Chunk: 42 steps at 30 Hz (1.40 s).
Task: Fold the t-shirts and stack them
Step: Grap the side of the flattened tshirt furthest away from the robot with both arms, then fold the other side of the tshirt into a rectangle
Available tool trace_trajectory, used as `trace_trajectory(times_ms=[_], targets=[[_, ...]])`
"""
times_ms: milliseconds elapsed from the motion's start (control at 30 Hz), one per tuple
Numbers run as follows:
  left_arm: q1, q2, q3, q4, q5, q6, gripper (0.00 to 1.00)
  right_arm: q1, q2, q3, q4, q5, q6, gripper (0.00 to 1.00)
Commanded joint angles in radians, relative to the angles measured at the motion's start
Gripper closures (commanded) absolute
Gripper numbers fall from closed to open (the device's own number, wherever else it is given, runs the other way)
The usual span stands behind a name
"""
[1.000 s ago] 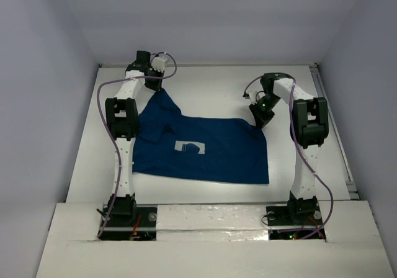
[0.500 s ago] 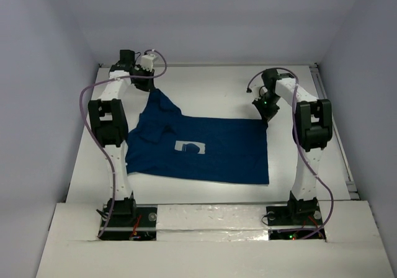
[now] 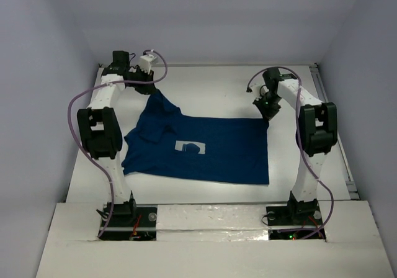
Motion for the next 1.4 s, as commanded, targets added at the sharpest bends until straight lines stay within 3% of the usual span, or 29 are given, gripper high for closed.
trace_trajectory(times_ms=[0, 400, 767, 1367], targets=[[0.015, -0.087, -0.031, -0.048, 0.075, 0.053, 1.00, 0.024, -0.084, -0.034, 0.024, -0.011, -0.033, 1.00], [0.078, -0.248, -0.146, -0.176, 0.135, 0.194, 1.00, 0.067, -0.255, -0.176, 0.011, 0.013, -0.113, 1.00], [0.138, -0.408, -0.291, -0.368, 0.198, 0.447, 1.00, 0.149, -0.307, -0.289, 0.021, 0.075, -0.113, 1.00], [0.192, -0.500, -0.431, -0.569, 0.215, 0.708, 1.00, 0.187, -0.445, -0.419, -0.013, 0.110, -0.099, 1.00]])
